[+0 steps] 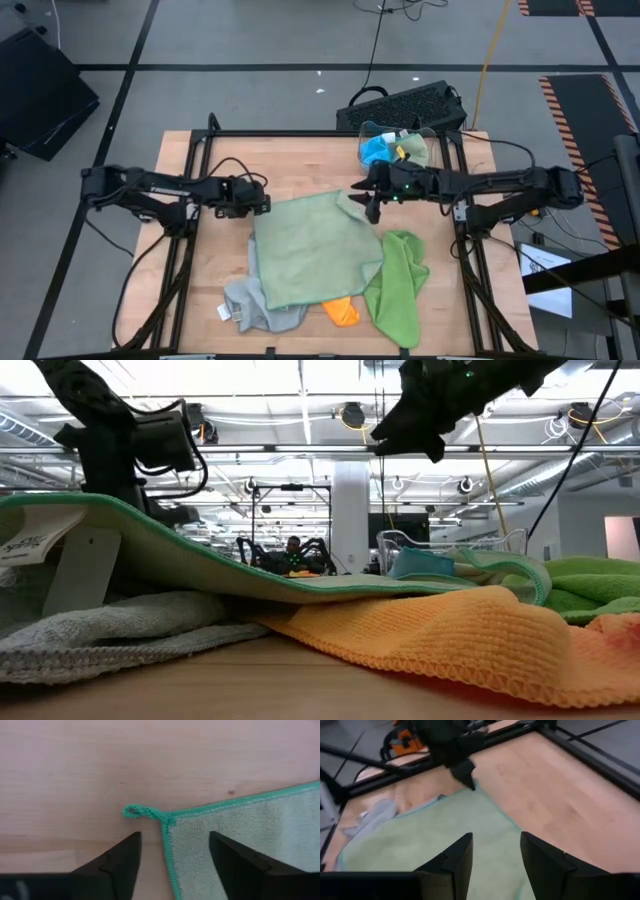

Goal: Fold microfiber towels
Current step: Fold the light green microfiber towel

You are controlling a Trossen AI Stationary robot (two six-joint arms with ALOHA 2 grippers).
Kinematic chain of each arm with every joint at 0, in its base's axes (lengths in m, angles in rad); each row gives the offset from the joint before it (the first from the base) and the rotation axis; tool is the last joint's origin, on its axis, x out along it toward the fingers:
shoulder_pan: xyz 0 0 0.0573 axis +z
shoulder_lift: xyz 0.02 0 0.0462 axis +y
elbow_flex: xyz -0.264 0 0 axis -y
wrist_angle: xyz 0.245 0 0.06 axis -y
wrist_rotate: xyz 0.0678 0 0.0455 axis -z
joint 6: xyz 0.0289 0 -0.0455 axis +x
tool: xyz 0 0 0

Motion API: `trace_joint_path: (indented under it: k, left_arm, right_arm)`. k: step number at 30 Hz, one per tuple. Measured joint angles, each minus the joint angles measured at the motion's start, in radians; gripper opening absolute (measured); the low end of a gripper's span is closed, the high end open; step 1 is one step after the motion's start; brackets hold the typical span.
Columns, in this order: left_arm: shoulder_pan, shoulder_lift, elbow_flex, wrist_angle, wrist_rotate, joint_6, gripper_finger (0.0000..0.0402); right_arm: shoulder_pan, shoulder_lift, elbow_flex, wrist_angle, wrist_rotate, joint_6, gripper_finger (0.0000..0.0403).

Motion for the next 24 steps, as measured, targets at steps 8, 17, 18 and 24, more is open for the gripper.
trace_joint_path:
  k: [8,17,18,24]
  left_arm:
    - [-0.021,0.025,-0.002,-0.01,-0.072,-0.002,0.0056]
    - [-0.034,-0.067,0.097,0.003,-0.074,0.136,0.0004]
    - [-0.034,-0.074,0.109,-0.001,-0.074,0.136,0.0004]
    - [-0.032,-0.076,0.157,-0.028,-0.085,0.19,0.0003]
  right_arm:
    - [-0.088,0.067,0.0,-0.064,-0.036,-0.058,0.0155]
    - [-0.07,0.28,0.0,-0.042,-0.207,-0.152,0.0134]
    - [-0.071,0.309,0.0,-0.023,-0.208,-0.156,0.0125]
    - [-0.073,0.456,0.0,0.145,-0.244,-0.148,0.0052]
